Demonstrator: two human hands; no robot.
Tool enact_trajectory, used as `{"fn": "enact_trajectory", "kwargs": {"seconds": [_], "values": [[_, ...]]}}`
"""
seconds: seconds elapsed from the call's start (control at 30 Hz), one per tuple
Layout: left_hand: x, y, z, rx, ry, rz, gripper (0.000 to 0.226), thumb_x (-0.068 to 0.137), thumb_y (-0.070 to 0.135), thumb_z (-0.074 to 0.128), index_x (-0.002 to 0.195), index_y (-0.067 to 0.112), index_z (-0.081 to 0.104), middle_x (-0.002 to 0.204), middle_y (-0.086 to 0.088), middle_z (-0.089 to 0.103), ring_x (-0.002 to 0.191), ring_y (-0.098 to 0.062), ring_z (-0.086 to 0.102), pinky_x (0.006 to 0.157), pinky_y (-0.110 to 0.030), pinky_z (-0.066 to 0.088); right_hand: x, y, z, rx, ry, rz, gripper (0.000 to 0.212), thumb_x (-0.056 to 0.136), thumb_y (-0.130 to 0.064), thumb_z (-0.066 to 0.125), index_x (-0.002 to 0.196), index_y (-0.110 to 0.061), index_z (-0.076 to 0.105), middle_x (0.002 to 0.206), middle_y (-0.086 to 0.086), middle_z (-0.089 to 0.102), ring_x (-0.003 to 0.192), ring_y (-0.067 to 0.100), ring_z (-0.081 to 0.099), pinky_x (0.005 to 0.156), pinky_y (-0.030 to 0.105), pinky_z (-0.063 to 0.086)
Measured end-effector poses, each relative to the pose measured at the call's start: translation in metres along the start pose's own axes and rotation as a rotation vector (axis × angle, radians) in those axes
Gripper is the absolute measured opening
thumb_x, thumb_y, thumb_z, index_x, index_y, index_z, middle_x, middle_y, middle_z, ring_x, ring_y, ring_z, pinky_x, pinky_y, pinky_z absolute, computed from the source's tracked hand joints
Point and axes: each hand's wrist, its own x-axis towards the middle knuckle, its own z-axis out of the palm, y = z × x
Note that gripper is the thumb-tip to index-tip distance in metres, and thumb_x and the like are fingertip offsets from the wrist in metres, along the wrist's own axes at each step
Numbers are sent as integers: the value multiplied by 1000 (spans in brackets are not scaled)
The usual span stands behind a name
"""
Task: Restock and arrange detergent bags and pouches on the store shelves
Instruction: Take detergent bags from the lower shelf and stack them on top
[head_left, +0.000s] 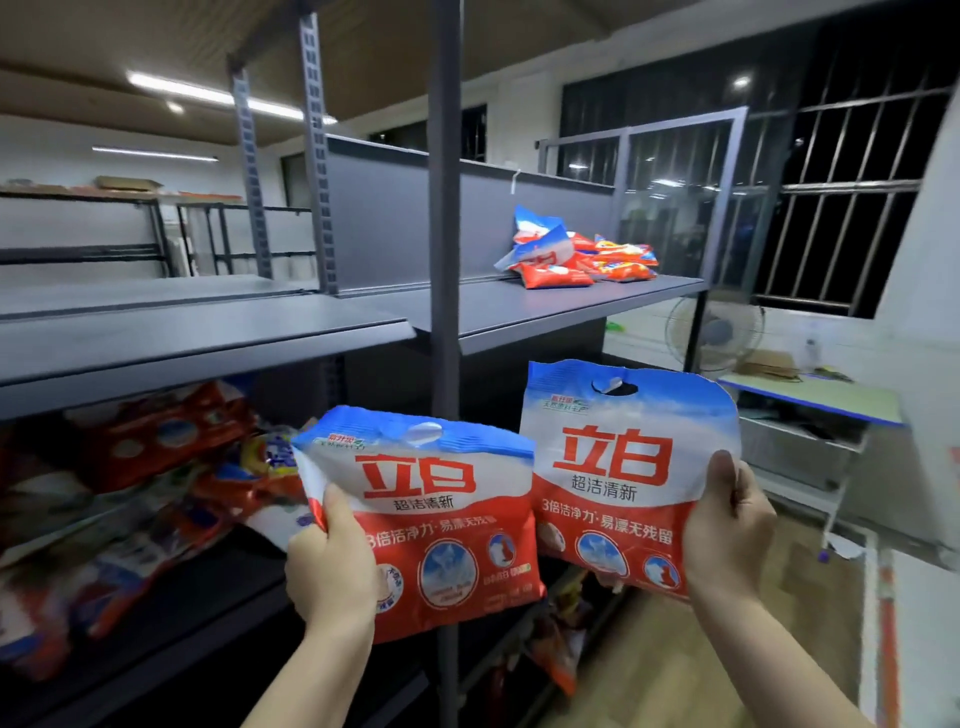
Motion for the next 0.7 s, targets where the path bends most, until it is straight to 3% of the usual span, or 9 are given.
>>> {"fn": "enact_trajectory", "kwargs": {"seconds": [0.1, 0.3, 0.43, 0.57, 0.7], "values": [[-3, 15, 37, -58, -70, 29, 56, 92, 54, 39, 66, 10, 63, 65, -8, 69, 65, -30, 68, 74, -50, 56, 26, 11, -9, -37, 54, 4, 41, 95, -54, 41, 80, -19, 56, 79, -2, 67, 68, 11, 65, 59, 26, 49], [4, 38, 124, -138, -207, 36, 58, 91, 53, 42, 61, 7, 63, 59, -6, 69, 62, -31, 69, 72, -49, 57, 92, 35, -17, -139, 147, -28, 40, 98, -50, 39, 88, -16, 58, 76, -10, 63, 56, -2, 61, 48, 17, 39], [13, 59, 184, -188, -244, 39, 58, 90, 53, 43, 58, 10, 64, 54, 0, 68, 61, -27, 69, 71, -43, 57, 147, 49, -4, -188, 214, -67, 39, 100, -43, 40, 86, -10, 56, 72, -5, 60, 58, -2, 55, 52, 21, 37], [29, 79, 239, -209, -298, 71, 58, 91, 56, 38, 63, 13, 66, 57, 1, 69, 56, -21, 69, 71, -44, 59, 194, 59, 7, -241, 240, -139, 33, 101, -36, 40, 84, -12, 56, 81, 7, 58, 71, 23, 53, 65, 31, 36], [41, 101, 288, -260, -305, 70, 55, 86, 57, 39, 64, 14, 66, 60, 0, 70, 62, -23, 70, 73, -45, 58, 234, 68, 8, -245, 284, -144, 31, 102, -33, 40, 86, -10, 55, 85, 11, 58, 78, 26, 55, 71, 34, 40]]}}
